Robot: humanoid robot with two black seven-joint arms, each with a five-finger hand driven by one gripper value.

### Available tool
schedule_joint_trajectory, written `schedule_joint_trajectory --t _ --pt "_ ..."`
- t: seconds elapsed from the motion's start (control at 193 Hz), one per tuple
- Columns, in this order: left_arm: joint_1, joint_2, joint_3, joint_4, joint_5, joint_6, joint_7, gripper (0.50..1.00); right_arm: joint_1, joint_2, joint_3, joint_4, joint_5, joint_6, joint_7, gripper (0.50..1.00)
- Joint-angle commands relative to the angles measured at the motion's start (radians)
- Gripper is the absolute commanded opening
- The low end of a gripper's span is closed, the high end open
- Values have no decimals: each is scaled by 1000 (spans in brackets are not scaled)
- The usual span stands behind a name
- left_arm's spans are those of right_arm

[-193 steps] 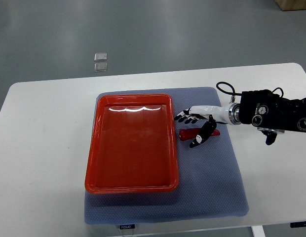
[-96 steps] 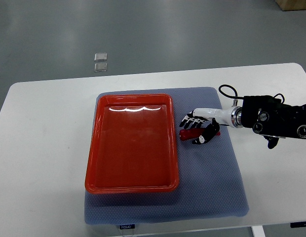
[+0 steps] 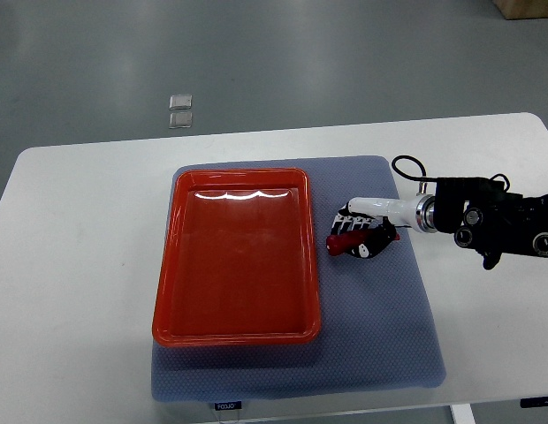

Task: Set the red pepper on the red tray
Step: 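Lift the pepper with the right hand and carry it over the tray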

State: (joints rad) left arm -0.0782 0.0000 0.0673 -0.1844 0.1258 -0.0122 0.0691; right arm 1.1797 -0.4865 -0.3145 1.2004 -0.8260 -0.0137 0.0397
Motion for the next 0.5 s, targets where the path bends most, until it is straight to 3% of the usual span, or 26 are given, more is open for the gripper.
schedule_joint_trajectory --t 0.0,0.208,0.493 --pt "0 0 0 -1 0 0 0 1000 1 -3 0 -1 -4 0 0 500" --pt "0 0 -1 0 0 0 0 1000 54 -55 17 -1 7 17 0 500" --pt "0 0 -1 -1 0 0 0 1000 176 -38 17 -1 45 35 0 500"
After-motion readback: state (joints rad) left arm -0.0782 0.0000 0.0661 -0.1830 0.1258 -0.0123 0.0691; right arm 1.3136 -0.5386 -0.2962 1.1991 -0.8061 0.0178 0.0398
